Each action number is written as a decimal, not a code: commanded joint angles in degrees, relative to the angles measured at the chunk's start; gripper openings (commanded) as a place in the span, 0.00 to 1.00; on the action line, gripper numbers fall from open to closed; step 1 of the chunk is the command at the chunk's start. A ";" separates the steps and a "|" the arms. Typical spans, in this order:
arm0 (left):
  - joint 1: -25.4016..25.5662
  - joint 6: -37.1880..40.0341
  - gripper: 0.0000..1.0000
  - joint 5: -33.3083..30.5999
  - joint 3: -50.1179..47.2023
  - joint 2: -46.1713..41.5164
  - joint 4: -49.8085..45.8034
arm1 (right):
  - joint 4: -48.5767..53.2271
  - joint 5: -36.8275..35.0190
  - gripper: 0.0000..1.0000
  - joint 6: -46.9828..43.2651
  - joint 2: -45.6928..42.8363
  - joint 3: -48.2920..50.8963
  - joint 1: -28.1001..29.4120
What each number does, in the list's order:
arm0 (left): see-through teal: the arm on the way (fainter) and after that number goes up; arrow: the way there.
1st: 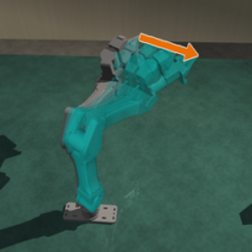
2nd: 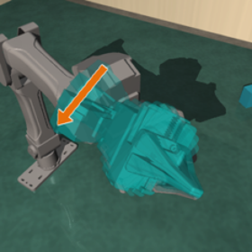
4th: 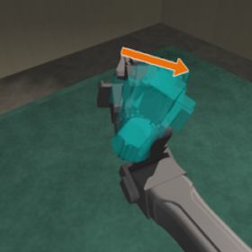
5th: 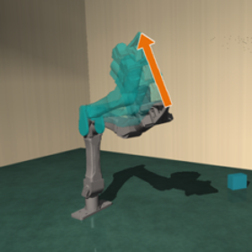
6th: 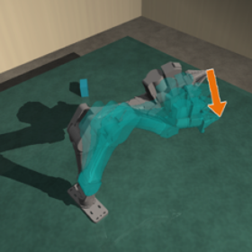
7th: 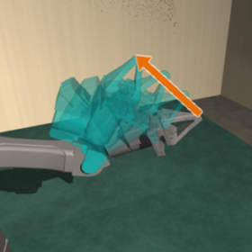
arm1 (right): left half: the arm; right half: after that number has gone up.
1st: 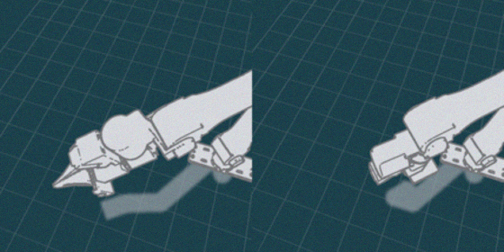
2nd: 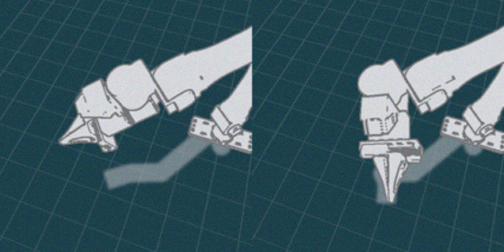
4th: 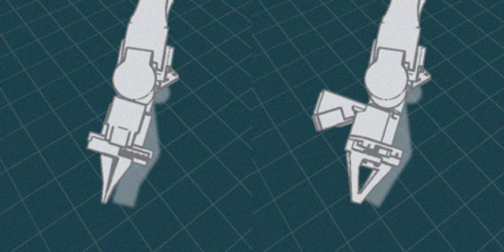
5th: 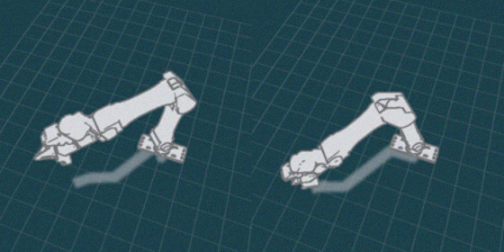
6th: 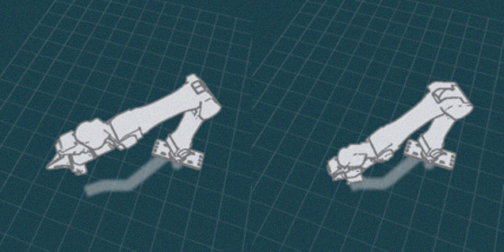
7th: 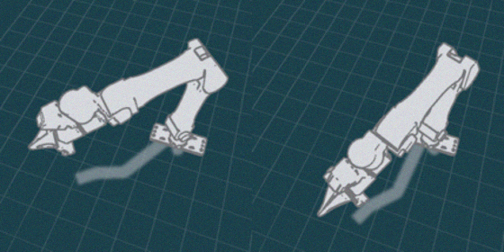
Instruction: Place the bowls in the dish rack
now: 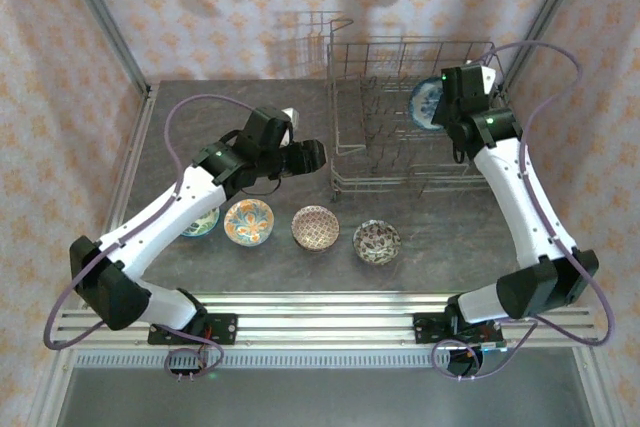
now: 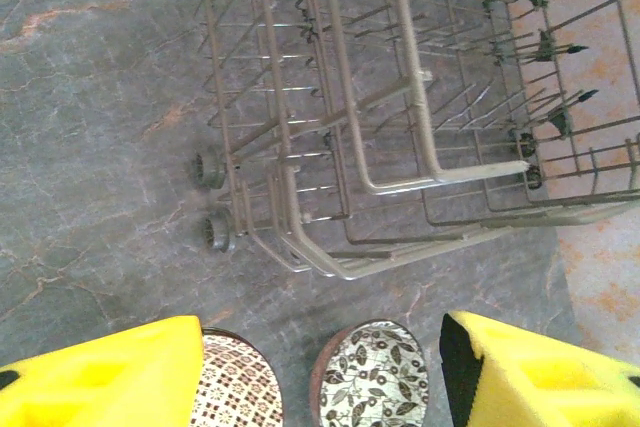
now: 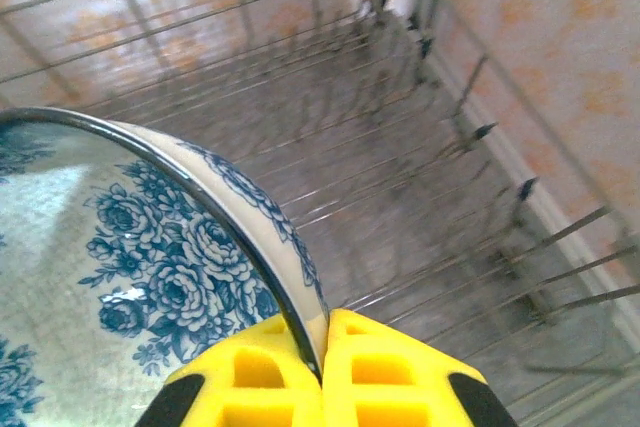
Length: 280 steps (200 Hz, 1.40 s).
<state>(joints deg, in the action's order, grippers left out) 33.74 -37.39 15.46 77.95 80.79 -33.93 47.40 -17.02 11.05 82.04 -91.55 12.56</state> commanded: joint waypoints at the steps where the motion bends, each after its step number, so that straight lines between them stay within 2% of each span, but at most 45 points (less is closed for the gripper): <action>1: -1.35 2.64 0.65 2.37 0.09 0.37 1.82 | -3.10 -8.20 0.00 -5.42 1.32 -3.19 -2.92; 29: -2.92 2.71 0.65 4.09 -0.34 1.40 3.26 | -4.77 -8.95 0.00 -8.92 3.71 -2.85 -7.69; 52: -3.79 2.49 0.65 6.40 0.00 2.99 5.50 | -5.76 -12.42 0.00 -12.42 5.78 -2.20 -9.42; 67: -4.14 2.95 0.65 7.28 0.52 4.03 6.25 | -6.90 -16.51 0.00 -15.12 6.80 -1.28 -9.57; 86: -4.37 5.31 0.65 4.90 2.70 5.36 3.49 | -7.33 -20.30 0.00 -17.62 8.02 -0.56 -9.72; 110: -5.29 8.48 0.65 3.12 4.26 5.93 2.14 | -8.49 -22.01 0.00 -19.49 8.83 1.15 -10.67; 164: -8.54 7.77 0.65 6.05 3.13 6.88 3.09 | -9.61 -26.76 0.00 -23.91 9.65 4.97 -12.56; 214: -8.64 7.71 0.65 7.96 1.77 7.61 4.30 | -11.67 -31.85 0.00 -29.49 9.37 8.18 -13.08; 280: -9.48 8.90 0.65 9.57 2.91 8.94 3.70 | -12.16 -34.40 0.00 -31.46 12.79 6.85 -13.35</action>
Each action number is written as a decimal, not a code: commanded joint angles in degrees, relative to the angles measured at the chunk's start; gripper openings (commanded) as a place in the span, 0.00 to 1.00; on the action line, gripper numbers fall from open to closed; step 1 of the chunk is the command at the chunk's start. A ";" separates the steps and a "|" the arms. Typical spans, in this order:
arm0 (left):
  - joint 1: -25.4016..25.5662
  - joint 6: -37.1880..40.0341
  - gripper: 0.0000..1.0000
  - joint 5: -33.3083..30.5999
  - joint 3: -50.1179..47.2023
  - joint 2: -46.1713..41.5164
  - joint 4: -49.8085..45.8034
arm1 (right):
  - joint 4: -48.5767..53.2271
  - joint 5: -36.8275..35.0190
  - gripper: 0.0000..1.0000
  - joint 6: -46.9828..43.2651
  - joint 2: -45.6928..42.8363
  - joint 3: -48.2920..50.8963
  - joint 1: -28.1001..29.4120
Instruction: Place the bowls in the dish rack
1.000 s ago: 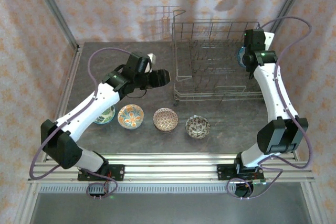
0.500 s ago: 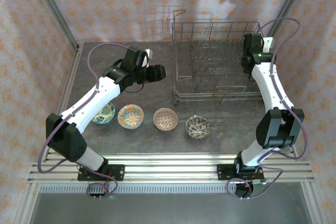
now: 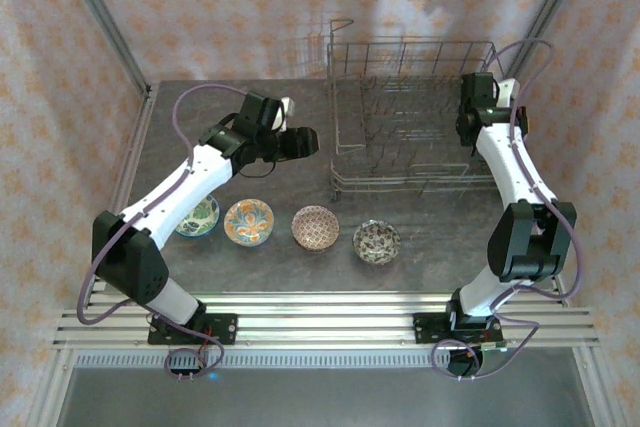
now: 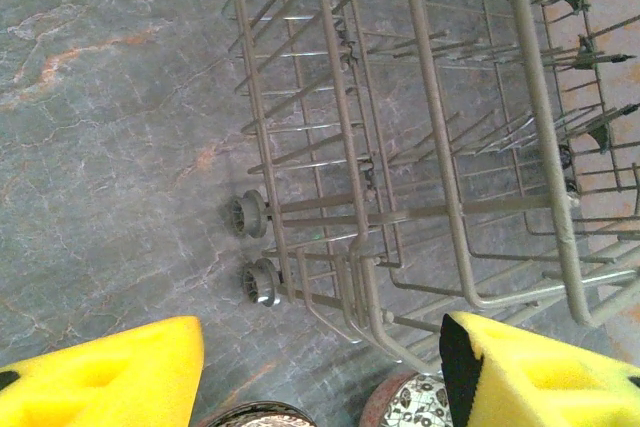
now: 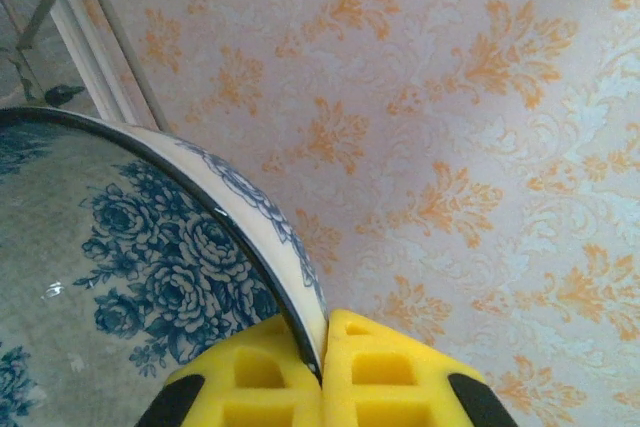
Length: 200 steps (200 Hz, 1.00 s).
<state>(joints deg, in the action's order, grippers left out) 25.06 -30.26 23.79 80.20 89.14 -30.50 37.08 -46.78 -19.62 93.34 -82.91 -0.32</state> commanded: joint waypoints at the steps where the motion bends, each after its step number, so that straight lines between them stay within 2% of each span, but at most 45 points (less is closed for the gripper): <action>1: -0.80 1.78 0.65 1.25 0.65 0.59 0.18 | -1.75 -4.63 0.00 -0.79 1.53 -1.80 -0.47; 86: -4.52 2.22 0.65 4.37 5.29 3.47 -0.52 | -0.70 -4.55 0.00 -0.86 1.16 -0.50 -0.47; 135: -5.46 3.28 0.65 5.38 10.53 8.10 -3.59 | -1.20 -5.48 0.00 -1.02 5.22 -6.76 -0.46; 200: -5.54 1.39 0.65 5.92 10.14 8.86 -1.57 | -2.19 -5.74 0.00 -4.60 13.89 -13.99 -0.47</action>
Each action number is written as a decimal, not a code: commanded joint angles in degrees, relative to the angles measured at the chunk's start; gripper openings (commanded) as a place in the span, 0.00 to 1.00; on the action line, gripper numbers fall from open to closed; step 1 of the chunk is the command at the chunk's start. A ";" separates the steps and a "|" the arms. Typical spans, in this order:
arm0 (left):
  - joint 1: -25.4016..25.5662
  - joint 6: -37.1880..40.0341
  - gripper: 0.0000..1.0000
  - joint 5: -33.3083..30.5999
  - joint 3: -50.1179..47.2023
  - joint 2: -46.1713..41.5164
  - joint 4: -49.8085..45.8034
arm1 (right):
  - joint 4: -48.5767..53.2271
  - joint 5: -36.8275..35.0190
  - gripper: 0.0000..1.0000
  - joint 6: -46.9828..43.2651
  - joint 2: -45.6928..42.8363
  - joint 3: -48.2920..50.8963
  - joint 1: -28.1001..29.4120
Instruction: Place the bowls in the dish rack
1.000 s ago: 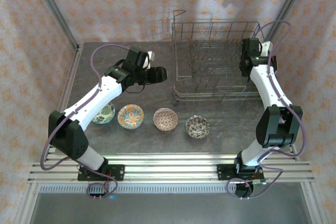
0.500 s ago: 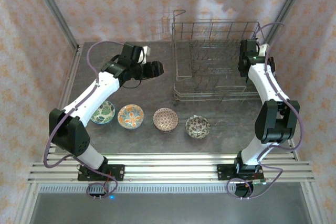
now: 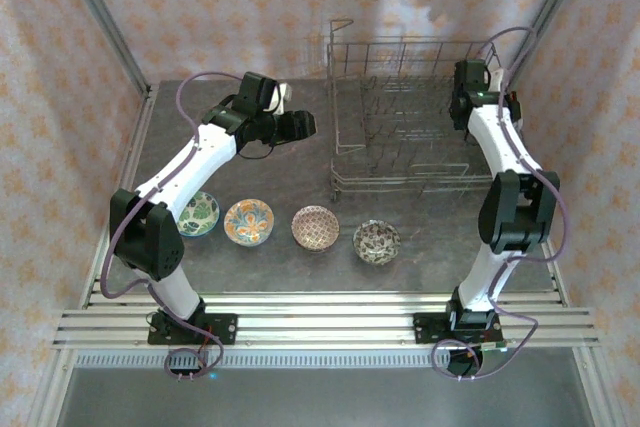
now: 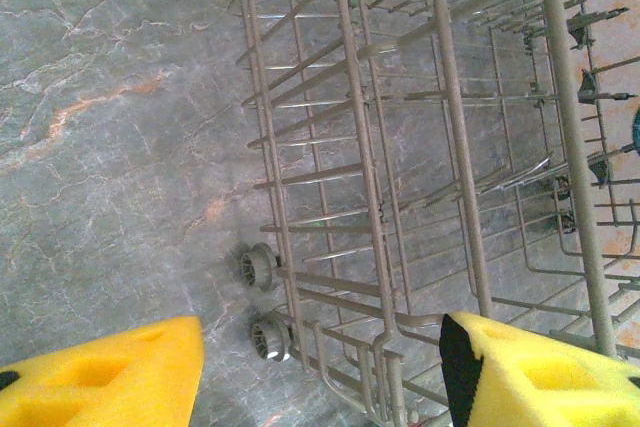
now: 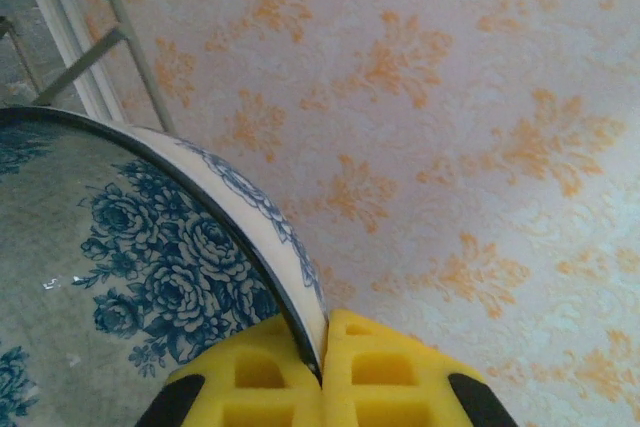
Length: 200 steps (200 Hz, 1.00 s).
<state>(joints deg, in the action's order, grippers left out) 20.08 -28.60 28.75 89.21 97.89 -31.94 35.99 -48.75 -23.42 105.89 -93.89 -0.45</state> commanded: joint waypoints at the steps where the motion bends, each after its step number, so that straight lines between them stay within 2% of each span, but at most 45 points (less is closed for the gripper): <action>1: -0.51 -0.29 0.65 0.91 1.14 0.11 -0.13 | -1.09 -3.83 0.00 -0.77 1.47 -3.08 -0.34; 127: -0.57 -0.23 0.65 1.13 0.12 -0.04 0.43 | -10.89 -5.82 0.00 -10.21 3.18 2.11 1.41; 200: -0.56 -0.40 0.65 1.07 -1.05 -1.33 1.07 | -11.31 -6.14 0.00 -11.74 3.68 2.45 1.65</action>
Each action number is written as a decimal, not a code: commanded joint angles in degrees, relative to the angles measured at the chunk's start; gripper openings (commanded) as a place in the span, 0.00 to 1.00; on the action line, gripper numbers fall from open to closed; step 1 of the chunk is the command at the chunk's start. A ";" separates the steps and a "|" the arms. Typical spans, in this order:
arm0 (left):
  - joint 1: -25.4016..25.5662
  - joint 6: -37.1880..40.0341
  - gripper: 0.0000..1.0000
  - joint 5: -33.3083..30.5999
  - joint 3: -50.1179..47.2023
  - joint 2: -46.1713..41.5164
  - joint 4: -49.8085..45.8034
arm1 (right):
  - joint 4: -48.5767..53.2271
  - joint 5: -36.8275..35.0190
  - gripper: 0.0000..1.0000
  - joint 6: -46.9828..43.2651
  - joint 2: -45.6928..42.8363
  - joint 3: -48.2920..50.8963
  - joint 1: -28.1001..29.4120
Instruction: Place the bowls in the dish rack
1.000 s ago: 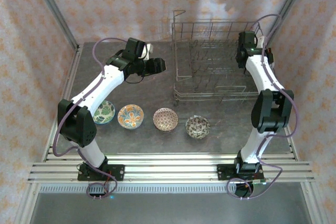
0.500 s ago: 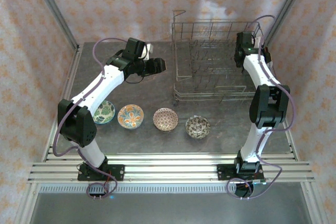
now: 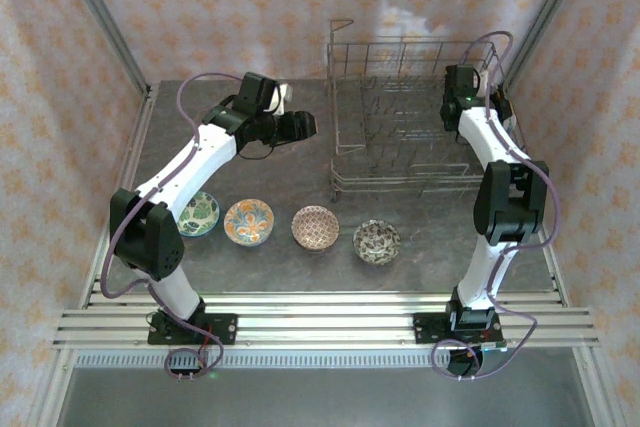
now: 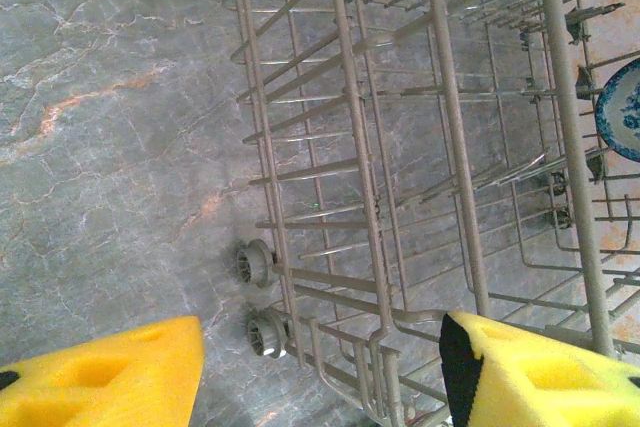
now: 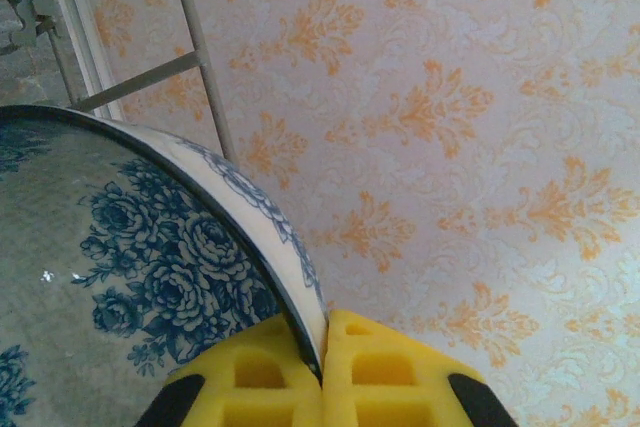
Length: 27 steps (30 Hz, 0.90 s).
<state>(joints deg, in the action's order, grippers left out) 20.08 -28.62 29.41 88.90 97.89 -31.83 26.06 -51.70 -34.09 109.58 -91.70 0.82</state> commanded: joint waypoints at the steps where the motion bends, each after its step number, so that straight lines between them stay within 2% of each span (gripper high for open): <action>1: -0.56 -0.38 0.65 0.40 -0.75 -1.35 0.97 | -1.46 -3.21 0.00 -1.12 -0.08 0.32 0.40; 15: -0.56 -0.45 0.65 0.39 -1.55 -2.09 1.21 | -3.48 -2.36 0.03 -3.94 -0.16 2.26 1.03; 27: -0.61 -0.39 0.65 -0.05 -0.92 -2.86 0.63 | 1.16 -1.94 0.13 -0.66 1.45 0.15 1.59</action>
<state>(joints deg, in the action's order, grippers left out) 20.08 -28.88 29.43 87.64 97.86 -31.48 23.66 -52.56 -36.29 110.17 -90.21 1.74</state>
